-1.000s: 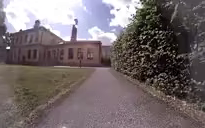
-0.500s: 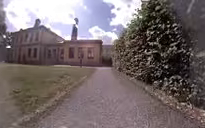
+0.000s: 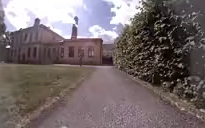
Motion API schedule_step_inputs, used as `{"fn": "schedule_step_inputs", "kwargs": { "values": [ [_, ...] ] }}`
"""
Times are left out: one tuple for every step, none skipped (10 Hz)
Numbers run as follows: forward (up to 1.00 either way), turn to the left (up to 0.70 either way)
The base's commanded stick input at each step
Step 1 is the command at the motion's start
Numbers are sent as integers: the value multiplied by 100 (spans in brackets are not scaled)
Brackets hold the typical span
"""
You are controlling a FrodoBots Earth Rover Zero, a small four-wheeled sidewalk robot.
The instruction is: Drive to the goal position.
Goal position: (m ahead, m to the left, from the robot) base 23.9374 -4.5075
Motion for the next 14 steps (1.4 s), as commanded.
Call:
{"fn": "schedule_step_inputs", "kwargs": {
  "values": [
    [85, 0],
    [85, -21],
    [85, -29],
    [85, 0],
    [85, 0],
    [85, 0],
    [85, 0],
    [85, 0],
    [85, 0],
    [85, 0],
    [85, 0],
    [85, 0],
    [85, 0],
    [85, 0]
  ]
}}
